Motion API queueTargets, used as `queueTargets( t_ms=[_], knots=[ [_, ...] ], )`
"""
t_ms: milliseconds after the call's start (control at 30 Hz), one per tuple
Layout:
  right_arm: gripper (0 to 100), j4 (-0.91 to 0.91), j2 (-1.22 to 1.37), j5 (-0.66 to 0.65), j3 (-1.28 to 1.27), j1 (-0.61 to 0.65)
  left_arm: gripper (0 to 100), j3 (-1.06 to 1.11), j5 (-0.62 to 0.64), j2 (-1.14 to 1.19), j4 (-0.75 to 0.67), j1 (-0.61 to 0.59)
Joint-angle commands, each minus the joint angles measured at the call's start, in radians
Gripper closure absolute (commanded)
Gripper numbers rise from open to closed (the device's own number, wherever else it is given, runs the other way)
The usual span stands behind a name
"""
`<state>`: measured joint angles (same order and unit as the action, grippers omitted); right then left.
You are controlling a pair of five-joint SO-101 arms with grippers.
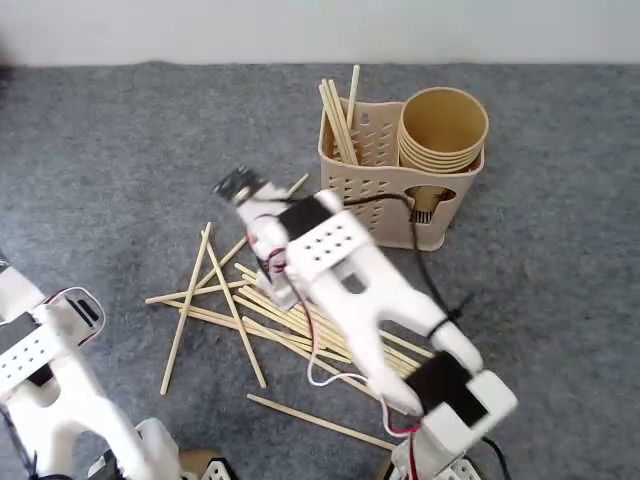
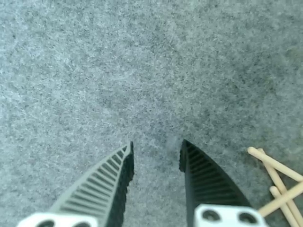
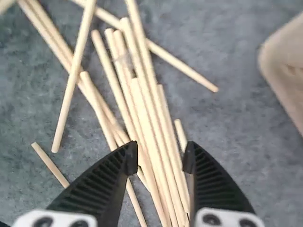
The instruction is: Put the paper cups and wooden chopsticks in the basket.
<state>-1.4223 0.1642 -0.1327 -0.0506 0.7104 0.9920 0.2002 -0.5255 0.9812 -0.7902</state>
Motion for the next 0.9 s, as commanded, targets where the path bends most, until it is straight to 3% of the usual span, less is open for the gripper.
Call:
queueTargets(
  t_ms=[0,367,500,733,867],
  knots=[
    [80.5,0.044,0.053,-0.014,0.035,0.016,84,-0.008,0.006,-0.011,-0.015,0.009],
    [81.2,0.177,0.228,-0.018,0.044,0.013,84,-0.008,0.006,-0.011,-0.015,0.009],
    [81.2,0.185,0.249,-0.078,0.044,0.013,84,-0.008,0.006,-0.011,-0.015,0.009],
    [98.0,0.183,0.216,-0.095,0.044,-0.007,84,-0.008,0.006,-0.009,-0.015,0.009],
    [98.5,0.176,0.173,-0.095,0.041,-0.031,84,-0.008,0.006,-0.009,-0.015,0.009]
  ],
)
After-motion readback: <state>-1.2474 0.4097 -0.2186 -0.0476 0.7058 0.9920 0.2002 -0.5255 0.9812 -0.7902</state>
